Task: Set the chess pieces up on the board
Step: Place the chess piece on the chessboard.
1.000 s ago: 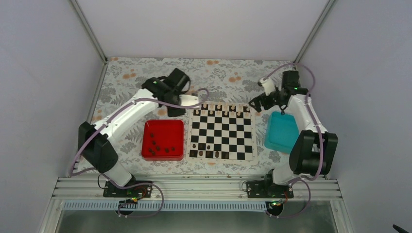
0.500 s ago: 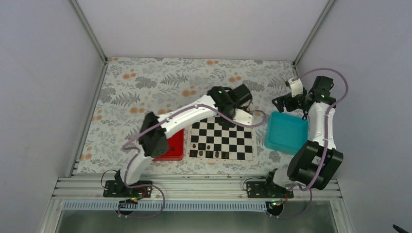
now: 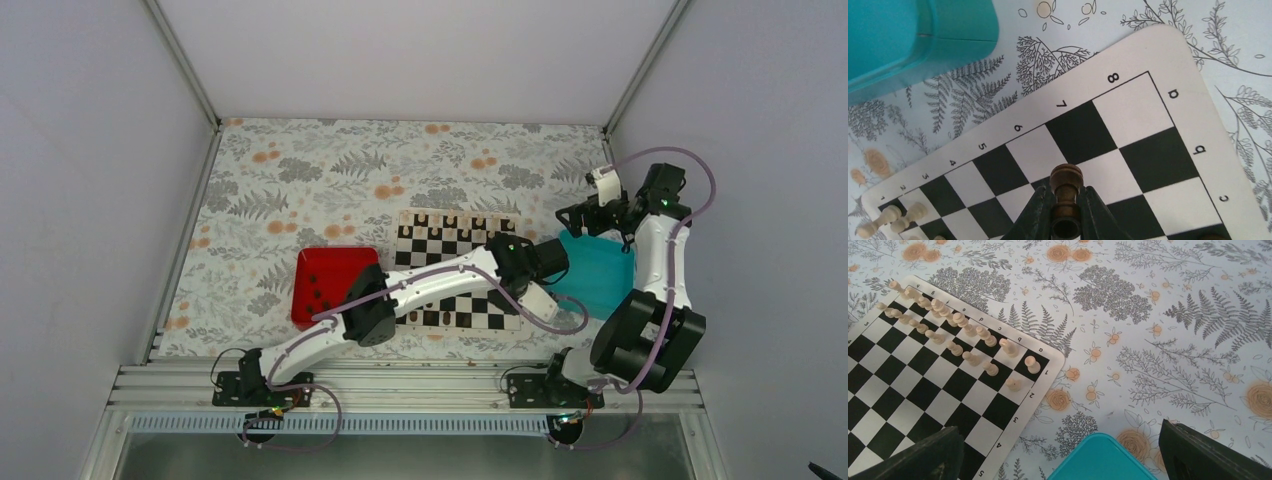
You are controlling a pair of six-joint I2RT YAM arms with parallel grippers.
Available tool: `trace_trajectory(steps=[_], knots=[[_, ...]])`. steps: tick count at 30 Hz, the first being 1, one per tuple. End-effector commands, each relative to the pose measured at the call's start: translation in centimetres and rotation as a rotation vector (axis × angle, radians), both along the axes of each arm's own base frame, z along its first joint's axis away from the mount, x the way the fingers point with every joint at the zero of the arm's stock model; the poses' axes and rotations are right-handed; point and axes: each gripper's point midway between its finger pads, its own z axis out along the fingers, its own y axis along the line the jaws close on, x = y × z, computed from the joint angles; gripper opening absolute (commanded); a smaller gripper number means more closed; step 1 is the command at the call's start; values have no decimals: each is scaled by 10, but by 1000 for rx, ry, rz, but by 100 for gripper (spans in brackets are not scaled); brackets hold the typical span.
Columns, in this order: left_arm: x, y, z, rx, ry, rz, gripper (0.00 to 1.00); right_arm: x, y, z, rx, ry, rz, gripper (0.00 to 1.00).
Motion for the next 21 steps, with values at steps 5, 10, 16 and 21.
trace_trajectory(steps=[5,10,16,21], knots=[[-4,-15,-21,14,-69,-70,8,-4,2,3,46,-33,23,100],[-5,-14,-37,41,-64,-82,8,-2,3,7,63,-44,22,100],[-5,-9,-50,70,-54,-86,8,-1,3,7,73,-47,26,100],[-2,-5,-52,81,-48,-76,8,-2,4,2,81,-37,27,100]])
